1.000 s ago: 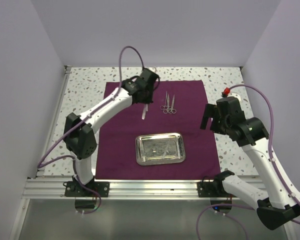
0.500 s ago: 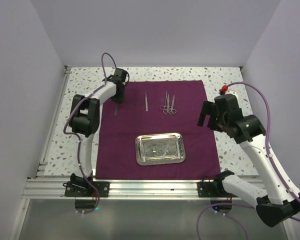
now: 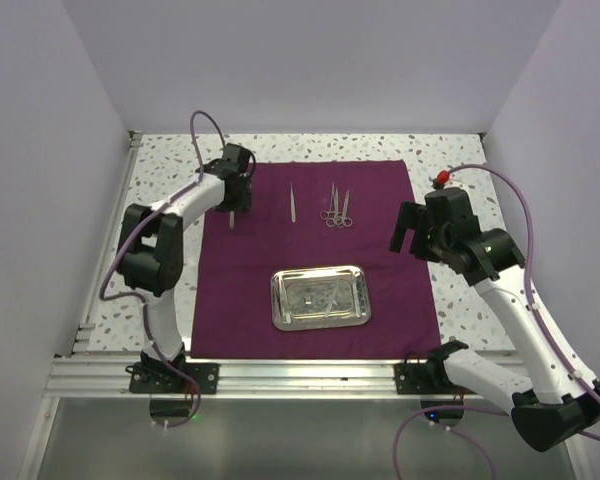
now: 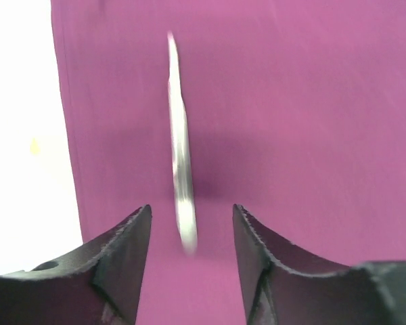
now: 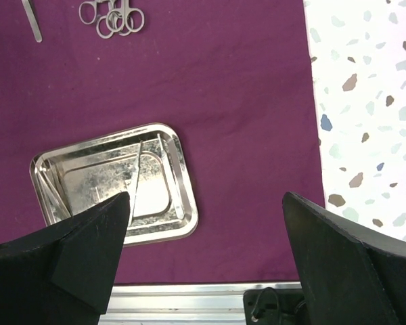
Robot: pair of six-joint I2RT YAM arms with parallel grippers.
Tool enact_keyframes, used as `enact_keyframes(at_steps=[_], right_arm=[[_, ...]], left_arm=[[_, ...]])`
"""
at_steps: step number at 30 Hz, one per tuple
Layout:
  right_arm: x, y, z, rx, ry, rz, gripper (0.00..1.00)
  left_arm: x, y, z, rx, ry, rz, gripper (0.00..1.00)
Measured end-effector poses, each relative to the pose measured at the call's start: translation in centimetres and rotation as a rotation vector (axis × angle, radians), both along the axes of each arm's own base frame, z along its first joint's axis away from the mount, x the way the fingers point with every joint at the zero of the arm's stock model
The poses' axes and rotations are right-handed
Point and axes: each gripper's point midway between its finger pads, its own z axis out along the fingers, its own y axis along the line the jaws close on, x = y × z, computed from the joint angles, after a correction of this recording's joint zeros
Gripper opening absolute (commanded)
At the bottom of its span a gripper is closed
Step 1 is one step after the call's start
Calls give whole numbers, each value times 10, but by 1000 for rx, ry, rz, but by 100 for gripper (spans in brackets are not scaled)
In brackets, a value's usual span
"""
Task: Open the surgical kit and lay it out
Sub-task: Adjust the container in the surgical kit.
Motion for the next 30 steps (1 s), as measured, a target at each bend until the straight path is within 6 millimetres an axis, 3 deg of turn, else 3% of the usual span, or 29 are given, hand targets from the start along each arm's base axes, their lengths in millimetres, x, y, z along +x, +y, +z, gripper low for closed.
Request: enact_keyframes(at_steps=[3,7,9,12,16,22,30], right_arm=[[1,2,-7,3,13,7,98],[4,7,-14,14,25,20,98],[5,9,-15,18,24,26,99],[5,11,-14,26,18,37,98],[4,10,-13,24,13,45,98],[-4,7,-5,25,-17,56,98],[-15,2,-1,20,-24,64,98]], left_arm=[[-48,-22,33,-44,-23,-16,49],[-120,-82,76,-169,-83,-120,42],[-156,-107,85,-235,-79,-171,38],[-194,-120,76,-277,-37,-187,34],[-228,-120,39,-264,61,-151,33],[-255,-132,16,-267,121,-141,32],[-252,-144,6,-284,122,-126,32]])
